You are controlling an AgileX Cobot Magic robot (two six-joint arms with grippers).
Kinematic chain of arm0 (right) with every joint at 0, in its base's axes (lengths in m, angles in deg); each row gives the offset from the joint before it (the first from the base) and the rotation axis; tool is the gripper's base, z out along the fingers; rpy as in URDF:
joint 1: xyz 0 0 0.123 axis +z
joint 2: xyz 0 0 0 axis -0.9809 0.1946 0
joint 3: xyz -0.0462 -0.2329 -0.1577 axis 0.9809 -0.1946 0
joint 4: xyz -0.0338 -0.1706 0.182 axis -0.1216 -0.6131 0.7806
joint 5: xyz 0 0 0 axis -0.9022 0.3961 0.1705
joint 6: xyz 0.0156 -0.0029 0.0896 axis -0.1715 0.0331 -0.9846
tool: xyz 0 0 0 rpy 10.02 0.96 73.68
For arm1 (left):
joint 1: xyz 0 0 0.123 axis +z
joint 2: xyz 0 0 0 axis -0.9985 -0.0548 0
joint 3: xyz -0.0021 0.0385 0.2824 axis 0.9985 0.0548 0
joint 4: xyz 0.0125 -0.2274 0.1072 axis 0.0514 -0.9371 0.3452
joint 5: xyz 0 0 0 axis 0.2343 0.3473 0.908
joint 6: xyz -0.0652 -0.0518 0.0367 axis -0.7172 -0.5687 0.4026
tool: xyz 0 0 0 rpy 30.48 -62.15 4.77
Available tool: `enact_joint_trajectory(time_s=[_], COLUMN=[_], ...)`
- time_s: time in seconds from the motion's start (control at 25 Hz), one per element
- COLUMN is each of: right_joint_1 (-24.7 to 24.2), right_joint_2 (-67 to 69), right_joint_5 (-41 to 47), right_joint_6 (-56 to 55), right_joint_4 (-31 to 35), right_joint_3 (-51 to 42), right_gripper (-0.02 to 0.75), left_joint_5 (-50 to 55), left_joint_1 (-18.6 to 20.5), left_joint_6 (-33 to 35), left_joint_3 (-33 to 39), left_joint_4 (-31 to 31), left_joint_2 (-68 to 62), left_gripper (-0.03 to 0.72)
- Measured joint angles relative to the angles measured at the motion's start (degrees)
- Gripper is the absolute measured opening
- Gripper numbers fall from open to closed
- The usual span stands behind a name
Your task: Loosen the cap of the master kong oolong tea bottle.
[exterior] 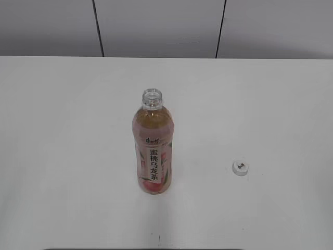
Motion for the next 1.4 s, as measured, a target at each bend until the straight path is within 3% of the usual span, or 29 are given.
enact_joint_trajectory(time_s=[0.32, 0.56, 1.4], right_joint_1=[0.00, 0.00, 0.00], right_joint_2=[-0.17, -0.17, -0.17], right_joint_5=[-0.06, -0.06, -0.06], right_joint_6=[0.00, -0.05, -0.05], right_joint_4=[-0.05, -0.05, -0.05], right_joint_3=[0.00, 0.00, 0.00], right_gripper=[0.482, 0.482, 0.482], left_joint_5=[0.02, 0.02, 0.02], left_joint_1=[0.00, -3.11, -2.68], left_joint_6=[0.00, 0.00, 0.00], left_joint_3=[0.00, 0.00, 0.00], left_joint_4=[0.12, 0.12, 0.16], left_joint_2=[0.28, 0.28, 0.28], left_gripper=[0.457, 0.450, 0.426])
